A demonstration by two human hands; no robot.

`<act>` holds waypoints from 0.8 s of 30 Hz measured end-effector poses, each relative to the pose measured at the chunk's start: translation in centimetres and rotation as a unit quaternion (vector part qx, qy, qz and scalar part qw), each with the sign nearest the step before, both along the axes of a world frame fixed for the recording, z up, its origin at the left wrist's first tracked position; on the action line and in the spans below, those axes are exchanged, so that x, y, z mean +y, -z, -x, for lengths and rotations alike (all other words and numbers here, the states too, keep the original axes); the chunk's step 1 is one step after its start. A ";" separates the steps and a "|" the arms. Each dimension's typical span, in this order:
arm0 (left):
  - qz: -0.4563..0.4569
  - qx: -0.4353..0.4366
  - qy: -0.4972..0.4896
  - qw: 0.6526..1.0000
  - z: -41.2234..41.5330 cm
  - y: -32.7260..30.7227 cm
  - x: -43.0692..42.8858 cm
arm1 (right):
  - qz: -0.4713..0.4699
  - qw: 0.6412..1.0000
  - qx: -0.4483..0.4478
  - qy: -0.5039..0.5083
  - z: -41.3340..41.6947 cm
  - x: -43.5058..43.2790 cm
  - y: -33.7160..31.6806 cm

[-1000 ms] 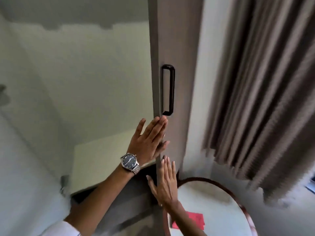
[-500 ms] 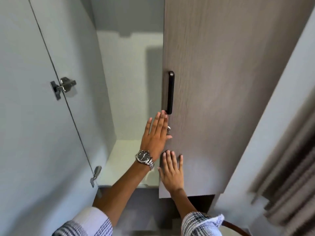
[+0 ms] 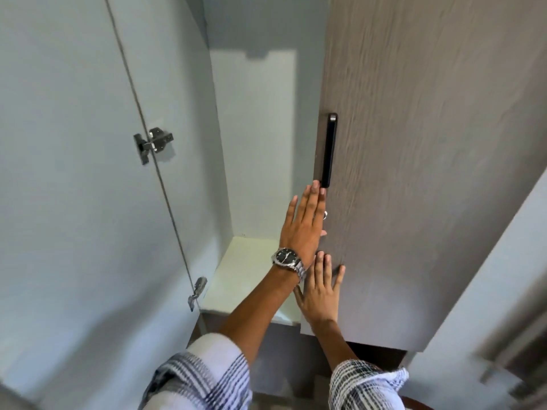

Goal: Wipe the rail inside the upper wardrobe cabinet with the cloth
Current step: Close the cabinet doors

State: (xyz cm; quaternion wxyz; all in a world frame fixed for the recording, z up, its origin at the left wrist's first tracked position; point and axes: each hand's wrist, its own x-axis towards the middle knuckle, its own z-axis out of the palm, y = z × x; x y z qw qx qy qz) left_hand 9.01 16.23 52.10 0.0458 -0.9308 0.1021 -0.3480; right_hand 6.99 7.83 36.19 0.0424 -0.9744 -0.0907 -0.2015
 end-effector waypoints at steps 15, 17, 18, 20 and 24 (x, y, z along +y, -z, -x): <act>0.170 -0.376 -0.249 0.876 30.7 -12.8 22.5 | -0.236 0.929 -0.060 -0.280 21.9 23.0 -4.4; 0.191 -0.326 -0.331 0.865 32.5 -13.7 25.7 | -0.245 0.910 -0.070 -0.328 25.1 27.2 -5.7; 0.210 -0.279 -0.352 0.868 32.9 -13.9 26.7 | -0.244 0.906 -0.071 -0.339 26.4 28.8 -6.3; 0.247 -0.203 -0.354 0.879 33.1 -13.8 27.4 | -0.246 0.907 -0.076 -0.333 27.7 30.9 -7.1; 0.261 -0.234 -0.304 0.886 33.1 -13.9 25.5 | -0.282 0.911 -0.088 -0.289 26.5 30.1 -6.9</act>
